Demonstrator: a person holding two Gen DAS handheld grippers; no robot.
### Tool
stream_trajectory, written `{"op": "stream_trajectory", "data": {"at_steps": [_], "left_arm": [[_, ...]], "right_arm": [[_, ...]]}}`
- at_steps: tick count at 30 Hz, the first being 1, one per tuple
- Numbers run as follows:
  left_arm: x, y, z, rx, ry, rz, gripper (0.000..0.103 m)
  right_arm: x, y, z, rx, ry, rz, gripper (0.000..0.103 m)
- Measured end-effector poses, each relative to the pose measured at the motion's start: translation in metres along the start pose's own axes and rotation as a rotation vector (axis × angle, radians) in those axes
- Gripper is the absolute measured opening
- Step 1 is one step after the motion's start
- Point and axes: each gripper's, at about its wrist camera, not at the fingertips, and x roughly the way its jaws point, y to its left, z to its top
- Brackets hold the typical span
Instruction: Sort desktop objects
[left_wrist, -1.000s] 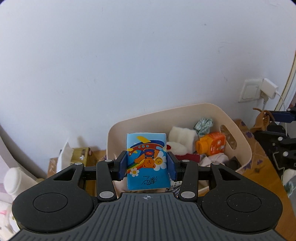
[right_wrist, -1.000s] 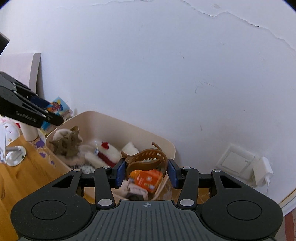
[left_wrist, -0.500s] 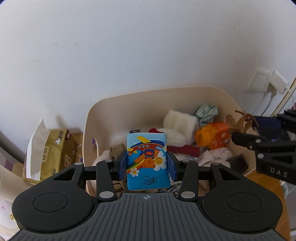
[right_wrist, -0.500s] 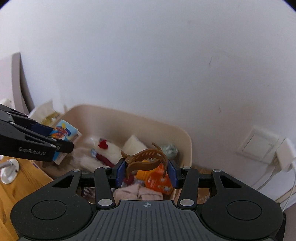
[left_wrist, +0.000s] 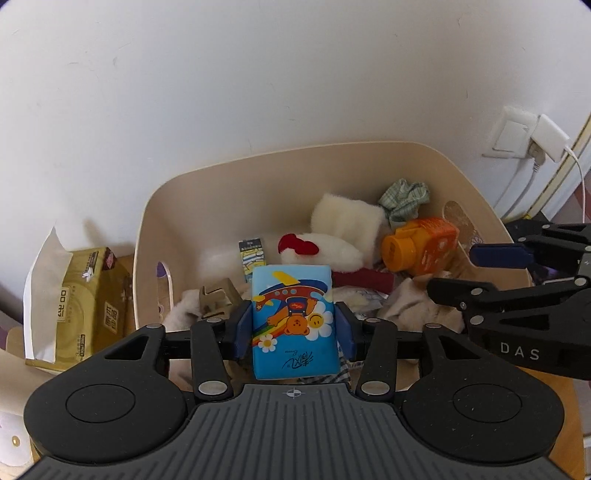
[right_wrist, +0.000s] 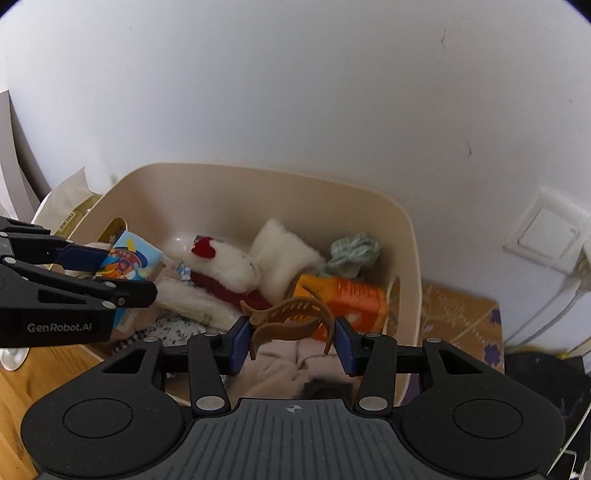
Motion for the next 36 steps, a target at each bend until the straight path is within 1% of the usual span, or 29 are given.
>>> {"op": "stream_trajectory", "data": {"at_steps": [1, 2, 3, 4, 5, 6, 8, 11, 12, 15, 21, 25, 27, 30, 33, 34, 36], "left_arm": [[0.0, -0.001, 0.0, 0.01, -0.001, -0.004, 0.057], [-0.001, -0.001, 0.0, 0.017, -0.002, -0.006, 0.064], [-0.003, -0.001, 0.0, 0.021, -0.007, -0.007, 0.066], [-0.004, -0.001, 0.0, 0.023, -0.012, -0.008, 0.07], [-0.006, -0.001, 0.001, 0.02, -0.016, -0.006, 0.072], [-0.008, 0.0, 0.001, 0.016, -0.019, -0.006, 0.072], [-0.009, 0.002, 0.002, 0.016, -0.019, -0.012, 0.074], [-0.011, 0.004, 0.002, 0.016, -0.019, -0.001, 0.075], [-0.013, 0.005, 0.002, 0.018, -0.019, 0.005, 0.075], [-0.018, 0.007, 0.0, 0.026, -0.019, 0.011, 0.075], [-0.04, 0.008, -0.006, 0.039, -0.033, 0.046, 0.076], [-0.057, 0.007, -0.011, 0.058, -0.044, 0.048, 0.078], [-0.068, 0.005, -0.015, 0.068, -0.063, 0.057, 0.079], [-0.085, 0.002, -0.024, 0.063, -0.087, 0.073, 0.079], [-0.1, -0.001, -0.035, 0.069, -0.097, 0.073, 0.079], [-0.106, -0.002, -0.04, 0.068, -0.1, 0.076, 0.079], [-0.116, -0.004, -0.048, 0.056, -0.107, 0.083, 0.079]], "right_arm": [[-0.001, 0.001, -0.001, 0.007, 0.004, -0.002, 0.055], [-0.002, 0.002, -0.001, 0.012, 0.004, -0.005, 0.06], [-0.005, 0.003, -0.001, 0.017, 0.004, -0.005, 0.065], [-0.005, 0.005, -0.001, 0.021, 0.004, -0.002, 0.067], [-0.008, 0.005, 0.0, 0.023, 0.001, 0.0, 0.073], [-0.011, 0.006, 0.0, 0.023, 0.002, -0.006, 0.079], [-0.016, 0.005, 0.002, 0.024, 0.003, -0.031, 0.086], [-0.022, 0.001, 0.005, 0.055, 0.001, -0.032, 0.09], [-0.024, -0.001, 0.006, 0.074, 0.005, -0.038, 0.092], [-0.025, -0.002, 0.005, 0.081, 0.008, -0.041, 0.098], [-0.035, -0.002, -0.003, 0.079, 0.011, -0.046, 0.101], [-0.05, -0.001, -0.007, 0.074, 0.002, -0.04, 0.103], [-0.058, -0.001, -0.011, 0.077, -0.005, -0.037, 0.103], [-0.071, -0.001, -0.019, 0.089, -0.005, -0.027, 0.103], [-0.084, -0.003, -0.029, 0.118, -0.003, 0.01, 0.103], [-0.094, -0.003, -0.036, 0.125, -0.005, 0.02, 0.103], [-0.099, -0.003, -0.039, 0.123, -0.005, 0.019, 0.103]]}}
